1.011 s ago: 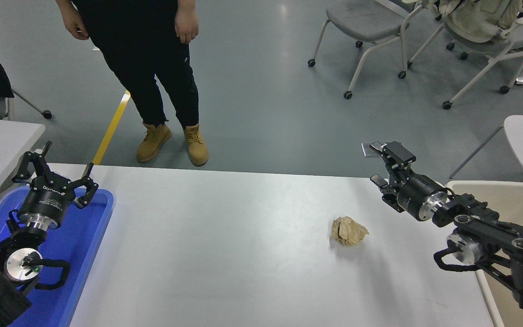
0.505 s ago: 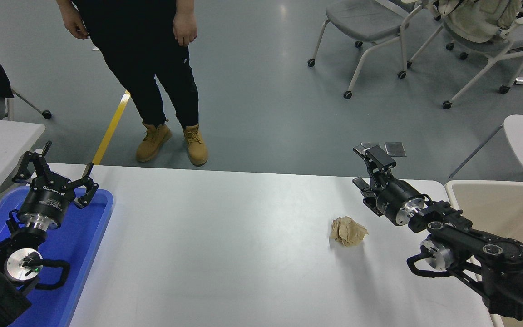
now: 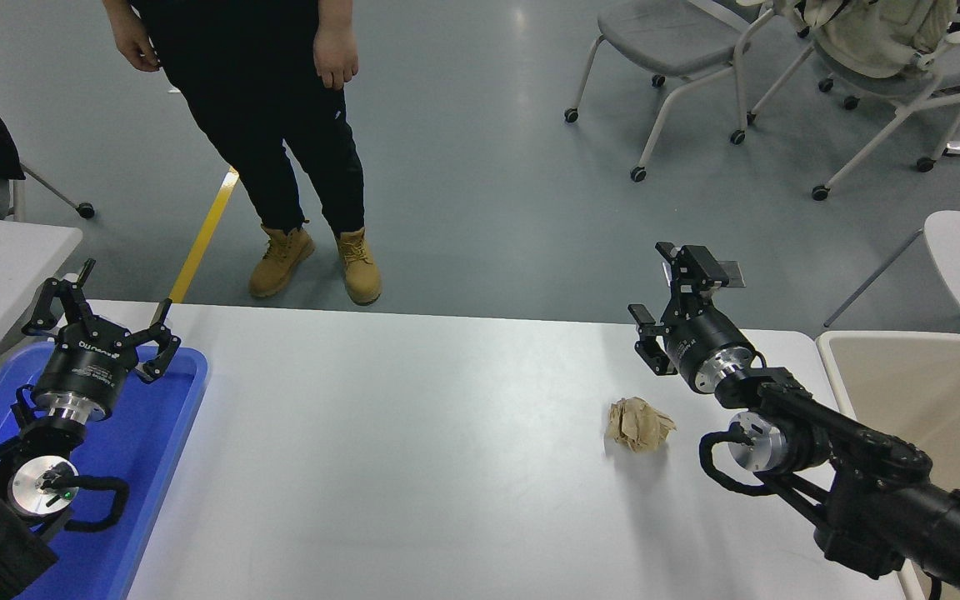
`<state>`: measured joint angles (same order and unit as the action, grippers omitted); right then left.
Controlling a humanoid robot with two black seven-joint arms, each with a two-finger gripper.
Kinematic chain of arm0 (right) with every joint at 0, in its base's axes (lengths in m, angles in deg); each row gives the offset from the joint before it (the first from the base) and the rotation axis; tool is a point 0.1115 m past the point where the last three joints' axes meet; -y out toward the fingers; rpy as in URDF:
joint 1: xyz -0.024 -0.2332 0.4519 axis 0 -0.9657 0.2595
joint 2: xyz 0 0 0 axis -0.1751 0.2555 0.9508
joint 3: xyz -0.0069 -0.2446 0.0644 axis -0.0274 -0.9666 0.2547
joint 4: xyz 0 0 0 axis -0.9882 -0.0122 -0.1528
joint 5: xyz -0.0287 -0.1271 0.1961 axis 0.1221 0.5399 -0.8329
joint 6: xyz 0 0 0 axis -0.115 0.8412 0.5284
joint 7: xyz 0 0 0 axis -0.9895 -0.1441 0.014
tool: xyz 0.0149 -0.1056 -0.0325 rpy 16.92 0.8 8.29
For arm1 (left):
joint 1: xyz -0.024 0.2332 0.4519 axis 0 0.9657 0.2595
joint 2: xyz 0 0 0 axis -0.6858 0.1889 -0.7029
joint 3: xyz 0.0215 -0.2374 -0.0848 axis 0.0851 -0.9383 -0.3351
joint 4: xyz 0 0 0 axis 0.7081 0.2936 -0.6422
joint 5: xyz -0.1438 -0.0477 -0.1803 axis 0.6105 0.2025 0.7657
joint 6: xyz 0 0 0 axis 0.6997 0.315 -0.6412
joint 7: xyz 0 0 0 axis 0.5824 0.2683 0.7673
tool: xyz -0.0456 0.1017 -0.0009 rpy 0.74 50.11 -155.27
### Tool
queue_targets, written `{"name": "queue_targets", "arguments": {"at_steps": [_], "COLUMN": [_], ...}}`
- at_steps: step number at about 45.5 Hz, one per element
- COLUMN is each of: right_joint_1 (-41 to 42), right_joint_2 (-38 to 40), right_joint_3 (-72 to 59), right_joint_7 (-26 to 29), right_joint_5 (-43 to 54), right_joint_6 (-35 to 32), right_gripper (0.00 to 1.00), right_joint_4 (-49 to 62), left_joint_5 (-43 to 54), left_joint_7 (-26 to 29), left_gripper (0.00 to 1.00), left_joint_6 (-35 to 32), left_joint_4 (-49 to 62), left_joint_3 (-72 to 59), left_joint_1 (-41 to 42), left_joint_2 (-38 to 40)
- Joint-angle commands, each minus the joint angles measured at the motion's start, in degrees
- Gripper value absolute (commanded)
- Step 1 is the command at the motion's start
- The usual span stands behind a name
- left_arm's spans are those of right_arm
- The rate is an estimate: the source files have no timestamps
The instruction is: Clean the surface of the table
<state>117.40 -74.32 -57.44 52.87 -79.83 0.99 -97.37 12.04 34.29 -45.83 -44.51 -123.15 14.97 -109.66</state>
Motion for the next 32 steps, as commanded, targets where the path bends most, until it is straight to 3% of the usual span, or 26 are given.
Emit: {"name": "queue_targets", "arguments": {"at_steps": [1, 32], "right_joint_1": [-2.0, -1.7], "right_joint_2": [-4.7, -5.4], "right_joint_3": [5.1, 8.8], "right_joint_7": [0.0, 0.0], "right_joint_5": [-3.1, -3.1], "right_joint_6": [0.1, 0.1], "right_gripper": [1.00, 1.00], "right_joint_4": [3.6, 7.9], "left_joint_5": [0.0, 0.0], "left_joint_7": [0.0, 0.0], "left_gripper": [1.00, 1.00], "left_joint_6": [0.0, 0.0], "left_joint_4": [0.0, 0.0], "left_joint_3": [0.0, 0.0], "left_joint_1": [0.0, 0.0], "left_joint_2": [0.0, 0.0]}}
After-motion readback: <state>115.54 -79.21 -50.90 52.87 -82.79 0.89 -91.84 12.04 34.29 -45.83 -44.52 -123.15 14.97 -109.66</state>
